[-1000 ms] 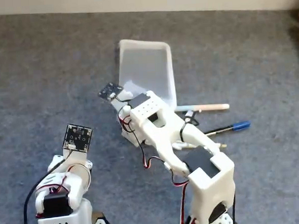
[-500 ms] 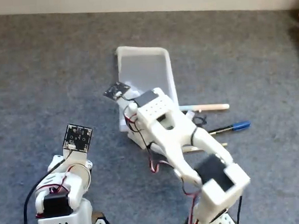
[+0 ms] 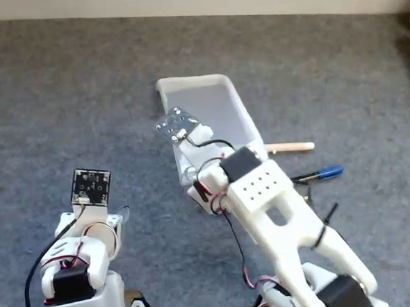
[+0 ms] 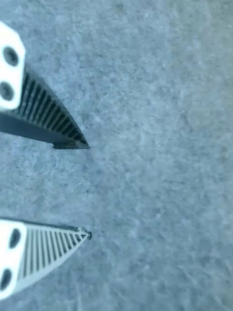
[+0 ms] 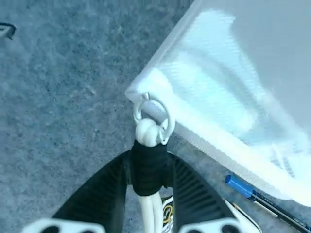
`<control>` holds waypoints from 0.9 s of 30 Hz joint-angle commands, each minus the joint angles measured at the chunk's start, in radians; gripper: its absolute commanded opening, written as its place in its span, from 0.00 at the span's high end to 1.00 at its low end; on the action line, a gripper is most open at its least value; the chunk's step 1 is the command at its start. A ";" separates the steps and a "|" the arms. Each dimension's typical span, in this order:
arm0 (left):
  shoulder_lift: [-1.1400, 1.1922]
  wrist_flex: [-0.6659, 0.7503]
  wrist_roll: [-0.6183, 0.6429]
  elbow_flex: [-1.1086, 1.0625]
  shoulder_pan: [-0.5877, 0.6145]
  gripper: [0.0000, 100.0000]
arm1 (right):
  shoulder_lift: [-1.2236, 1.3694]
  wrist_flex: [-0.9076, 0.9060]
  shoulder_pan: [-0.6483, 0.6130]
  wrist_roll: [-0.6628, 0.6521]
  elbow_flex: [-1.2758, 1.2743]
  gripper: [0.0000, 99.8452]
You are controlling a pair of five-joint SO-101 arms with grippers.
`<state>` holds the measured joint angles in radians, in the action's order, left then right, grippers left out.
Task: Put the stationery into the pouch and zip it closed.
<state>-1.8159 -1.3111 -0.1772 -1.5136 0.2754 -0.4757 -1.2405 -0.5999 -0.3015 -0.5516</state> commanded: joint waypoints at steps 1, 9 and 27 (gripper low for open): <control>0.001 0.029 0.058 0.094 -0.070 0.75 | -0.119 0.021 -0.030 0.049 0.005 0.99; 0.001 0.028 0.167 0.193 -0.243 0.75 | -0.248 0.015 -0.035 0.100 -0.004 0.99; 0.002 0.051 0.334 0.295 -0.464 0.70 | -0.404 0.021 -0.125 0.152 -0.114 0.99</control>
<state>-1.8174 -1.3111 0.1450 -1.2697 -0.1358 -0.8424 -1.2405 -0.6751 -0.1634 -0.6774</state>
